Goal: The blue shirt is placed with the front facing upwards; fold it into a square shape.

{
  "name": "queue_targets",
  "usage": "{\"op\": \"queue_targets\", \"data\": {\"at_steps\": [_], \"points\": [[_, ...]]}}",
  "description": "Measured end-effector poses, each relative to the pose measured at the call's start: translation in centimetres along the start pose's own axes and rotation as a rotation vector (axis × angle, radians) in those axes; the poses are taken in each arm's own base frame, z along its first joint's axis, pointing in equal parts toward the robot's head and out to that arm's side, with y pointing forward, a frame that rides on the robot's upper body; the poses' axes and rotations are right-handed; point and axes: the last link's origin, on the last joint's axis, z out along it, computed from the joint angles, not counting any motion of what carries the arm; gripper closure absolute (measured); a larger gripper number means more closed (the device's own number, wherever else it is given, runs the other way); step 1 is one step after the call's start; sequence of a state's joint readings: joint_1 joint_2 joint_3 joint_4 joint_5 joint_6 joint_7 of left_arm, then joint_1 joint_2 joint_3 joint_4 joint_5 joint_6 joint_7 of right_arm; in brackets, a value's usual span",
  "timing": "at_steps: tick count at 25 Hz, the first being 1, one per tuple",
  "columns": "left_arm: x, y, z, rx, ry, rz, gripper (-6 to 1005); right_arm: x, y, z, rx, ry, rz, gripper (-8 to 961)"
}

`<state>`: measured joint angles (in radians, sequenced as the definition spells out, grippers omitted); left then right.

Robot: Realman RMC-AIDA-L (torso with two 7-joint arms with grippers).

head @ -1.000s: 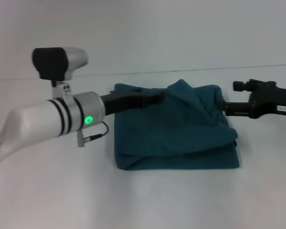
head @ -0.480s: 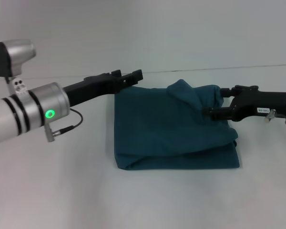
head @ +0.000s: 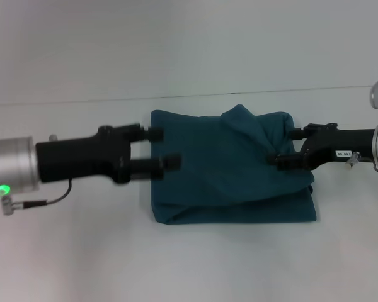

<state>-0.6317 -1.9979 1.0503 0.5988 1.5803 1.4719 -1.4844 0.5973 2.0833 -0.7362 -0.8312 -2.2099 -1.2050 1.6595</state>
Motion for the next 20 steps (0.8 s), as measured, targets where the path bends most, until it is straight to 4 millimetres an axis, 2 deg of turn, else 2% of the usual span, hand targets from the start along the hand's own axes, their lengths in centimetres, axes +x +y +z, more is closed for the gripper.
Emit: {"op": "queue_targets", "data": {"at_steps": [3, 7, 14, 17, 20], "points": [[-0.2, 1.1, -0.8, -0.076, -0.022, 0.044, 204, 0.0, -0.1, 0.6, 0.011, 0.039, 0.005, 11], [-0.8, 1.5, -1.1, -0.082, -0.026, 0.038, 203, 0.9, 0.3, 1.6, 0.009, 0.135, 0.005, 11], [-1.1, 1.5, -1.4, -0.073, -0.016, 0.028, 202, 2.4, 0.3, 1.1, 0.020, 0.199, 0.014, 12], [-1.1, 1.5, -1.4, -0.069, -0.015, 0.028, 203, 1.3, 0.0, 0.1, 0.031, 0.162, 0.008, 12], [-1.0, 1.4, -1.4, -0.066, -0.010, 0.032, 207, -0.8, -0.2, -0.4, 0.040, 0.100, -0.006, 12]]}}
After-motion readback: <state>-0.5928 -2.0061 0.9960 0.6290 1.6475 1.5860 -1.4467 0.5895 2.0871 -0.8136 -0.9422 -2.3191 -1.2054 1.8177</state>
